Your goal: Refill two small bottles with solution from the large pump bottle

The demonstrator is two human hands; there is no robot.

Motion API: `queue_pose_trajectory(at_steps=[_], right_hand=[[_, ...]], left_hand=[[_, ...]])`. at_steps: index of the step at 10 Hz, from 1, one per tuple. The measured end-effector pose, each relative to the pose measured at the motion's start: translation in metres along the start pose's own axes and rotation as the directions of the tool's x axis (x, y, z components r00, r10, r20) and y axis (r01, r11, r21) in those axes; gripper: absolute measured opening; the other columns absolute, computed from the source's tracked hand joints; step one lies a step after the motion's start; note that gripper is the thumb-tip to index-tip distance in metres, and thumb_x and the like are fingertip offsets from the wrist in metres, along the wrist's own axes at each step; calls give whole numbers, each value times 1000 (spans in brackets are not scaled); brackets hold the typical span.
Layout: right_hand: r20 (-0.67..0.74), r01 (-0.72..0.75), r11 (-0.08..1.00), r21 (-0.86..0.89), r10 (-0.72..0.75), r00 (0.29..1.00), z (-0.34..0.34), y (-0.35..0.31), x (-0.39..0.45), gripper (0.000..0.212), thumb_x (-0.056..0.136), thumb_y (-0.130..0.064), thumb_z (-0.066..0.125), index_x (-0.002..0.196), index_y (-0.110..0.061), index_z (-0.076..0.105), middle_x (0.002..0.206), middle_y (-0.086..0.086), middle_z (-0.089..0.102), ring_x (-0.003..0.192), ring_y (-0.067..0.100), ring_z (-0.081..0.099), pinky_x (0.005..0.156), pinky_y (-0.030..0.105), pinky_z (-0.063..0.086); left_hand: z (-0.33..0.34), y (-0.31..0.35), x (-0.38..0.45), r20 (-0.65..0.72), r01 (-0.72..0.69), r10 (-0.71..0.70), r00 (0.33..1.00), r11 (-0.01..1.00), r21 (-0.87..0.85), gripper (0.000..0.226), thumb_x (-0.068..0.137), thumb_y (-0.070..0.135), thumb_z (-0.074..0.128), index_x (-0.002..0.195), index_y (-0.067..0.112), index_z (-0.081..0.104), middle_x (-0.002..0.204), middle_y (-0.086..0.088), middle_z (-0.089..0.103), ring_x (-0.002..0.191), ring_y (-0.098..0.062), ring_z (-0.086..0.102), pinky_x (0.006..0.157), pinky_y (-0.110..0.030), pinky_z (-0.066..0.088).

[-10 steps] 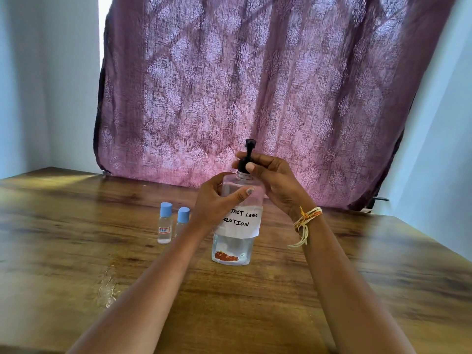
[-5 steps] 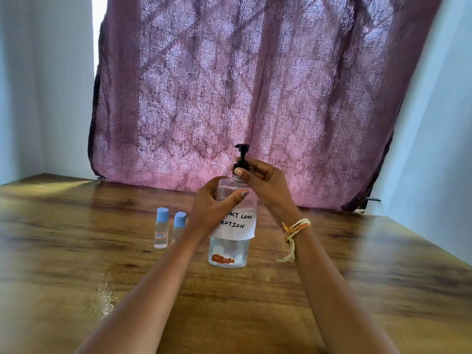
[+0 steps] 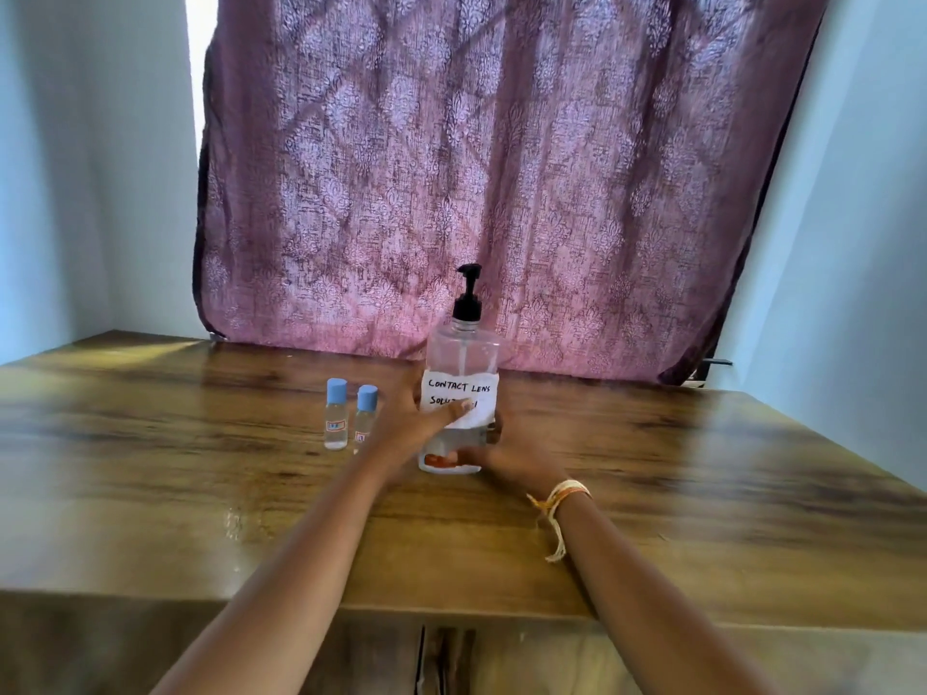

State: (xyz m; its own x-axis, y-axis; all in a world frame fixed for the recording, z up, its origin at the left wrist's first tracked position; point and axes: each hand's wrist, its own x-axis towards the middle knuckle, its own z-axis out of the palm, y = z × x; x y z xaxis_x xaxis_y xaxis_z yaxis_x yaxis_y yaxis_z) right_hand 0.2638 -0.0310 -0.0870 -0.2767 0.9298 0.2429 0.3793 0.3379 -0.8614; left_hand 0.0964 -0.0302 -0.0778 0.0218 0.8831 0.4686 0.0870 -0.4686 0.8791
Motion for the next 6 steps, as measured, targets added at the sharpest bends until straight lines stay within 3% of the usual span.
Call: queue_pose_trajectory(at_steps=[1, 2, 4, 5, 6], right_hand=[[-71, -5, 999, -44, 2, 997, 13, 0, 0, 57, 68, -31, 84, 117, -31, 56, 115, -6, 67, 100, 9, 62, 89, 28, 51], [-109, 9, 995, -98, -19, 994, 19, -1, 0, 64, 66, -34, 85, 122, -23, 57, 113, -6, 67, 94, 8, 62, 77, 18, 48], [-116, 36, 978, -204, -61, 991, 21, 1, -8, 67, 64, -19, 88, 122, -11, 55, 115, 7, 68, 97, 18, 66, 81, 27, 54], [-94, 40, 958, -284, -69, 993, 26, -3, -18, 61, 72, -25, 82, 124, -13, 54, 120, 9, 66, 106, 23, 63, 87, 30, 52], [-86, 37, 922, -385, -76, 993, 31, -6, -20, 59, 78, -29, 71, 131, -14, 49, 127, 10, 61, 114, 28, 58, 95, 38, 49]], left_hand=[[-11, -11, -21, -70, 91, -71, 995, 933, 348, 57, 74, 29, 80, 122, 26, 50, 112, 11, 63, 97, -6, 62, 79, -22, 52], [-19, -15, -33, -96, 142, -110, 989, 883, 448, 61, 77, 24, 77, 131, 17, 49, 118, 1, 61, 105, -14, 59, 92, -31, 51], [-22, -8, -60, -107, 151, -110, 988, 806, 573, 35, 88, 12, 61, 123, 12, 62, 114, -9, 68, 106, -23, 63, 81, -24, 44], [-19, -3, -75, -63, 105, -85, 994, 706, 700, 26, 89, 15, 58, 113, 8, 67, 109, -11, 69, 101, -24, 64, 78, -25, 44], [-17, 3, -84, -12, 60, -81, 997, 612, 788, 25, 92, 22, 55, 111, 9, 65, 110, -11, 67, 100, -24, 62, 84, -33, 50]])
